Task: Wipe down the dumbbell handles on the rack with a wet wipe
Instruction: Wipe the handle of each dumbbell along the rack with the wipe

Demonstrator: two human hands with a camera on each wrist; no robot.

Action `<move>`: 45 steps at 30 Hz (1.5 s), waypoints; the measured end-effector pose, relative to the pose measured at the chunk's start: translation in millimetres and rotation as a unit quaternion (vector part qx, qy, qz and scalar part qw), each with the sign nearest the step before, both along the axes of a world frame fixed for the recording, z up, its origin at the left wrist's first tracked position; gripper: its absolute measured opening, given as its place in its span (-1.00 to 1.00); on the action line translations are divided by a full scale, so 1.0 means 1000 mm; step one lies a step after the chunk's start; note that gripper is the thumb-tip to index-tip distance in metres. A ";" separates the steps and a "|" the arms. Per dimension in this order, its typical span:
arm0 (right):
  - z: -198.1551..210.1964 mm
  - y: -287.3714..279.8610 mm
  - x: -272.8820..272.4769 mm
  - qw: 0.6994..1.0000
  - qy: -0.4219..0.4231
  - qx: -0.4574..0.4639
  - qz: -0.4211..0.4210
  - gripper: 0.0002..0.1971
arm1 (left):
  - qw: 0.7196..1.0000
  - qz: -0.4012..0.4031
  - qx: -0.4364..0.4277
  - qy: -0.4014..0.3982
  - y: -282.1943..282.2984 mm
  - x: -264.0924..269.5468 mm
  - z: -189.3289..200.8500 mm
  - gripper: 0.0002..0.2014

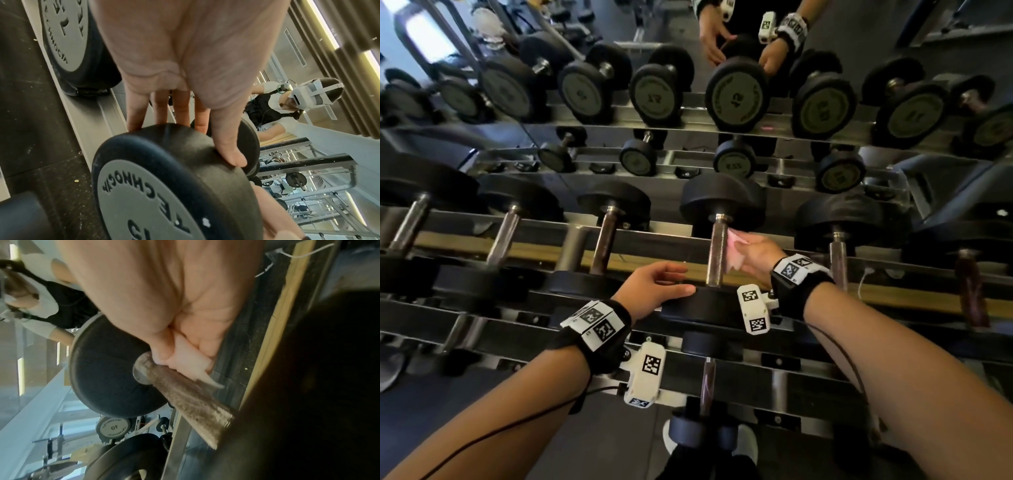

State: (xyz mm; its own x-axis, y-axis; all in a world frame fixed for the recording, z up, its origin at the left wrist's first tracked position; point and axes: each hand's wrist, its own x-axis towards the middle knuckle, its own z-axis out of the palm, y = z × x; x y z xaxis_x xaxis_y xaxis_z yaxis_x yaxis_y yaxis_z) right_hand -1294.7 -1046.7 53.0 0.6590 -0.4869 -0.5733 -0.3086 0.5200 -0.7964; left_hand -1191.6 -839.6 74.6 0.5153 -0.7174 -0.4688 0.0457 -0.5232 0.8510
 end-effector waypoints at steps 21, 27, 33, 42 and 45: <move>0.021 -0.030 -0.013 0.996 -0.005 0.015 0.091 -0.59 | 0.998 0.058 0.001 0.012 0.006 -0.014 0.002 -0.42; 0.019 0.003 -0.023 0.982 0.011 0.021 0.185 -0.64 | 0.997 0.081 -0.006 0.013 0.007 -0.016 0.001 -0.42; 0.022 0.000 -0.038 0.965 0.029 -0.004 0.261 -0.56 | 0.995 0.094 -0.019 0.016 0.007 -0.020 0.001 -0.46; 0.027 -0.023 -0.021 0.993 -0.066 0.085 0.053 -0.57 | 0.995 0.095 -0.015 0.008 0.009 -0.024 0.002 -0.66; 0.017 -0.014 -0.009 0.994 -0.014 -0.045 0.095 -0.63 | 0.996 0.083 -0.013 0.000 0.009 -0.025 0.006 -0.68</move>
State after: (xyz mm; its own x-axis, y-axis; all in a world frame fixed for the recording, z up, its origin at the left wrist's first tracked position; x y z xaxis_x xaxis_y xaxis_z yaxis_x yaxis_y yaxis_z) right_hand -1303.6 -1060.5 69.9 0.7592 -0.4008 -0.5127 -0.3709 0.3809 -0.8470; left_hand -1216.9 -830.5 80.2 0.6283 -0.6337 -0.4513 0.1293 -0.4870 0.8638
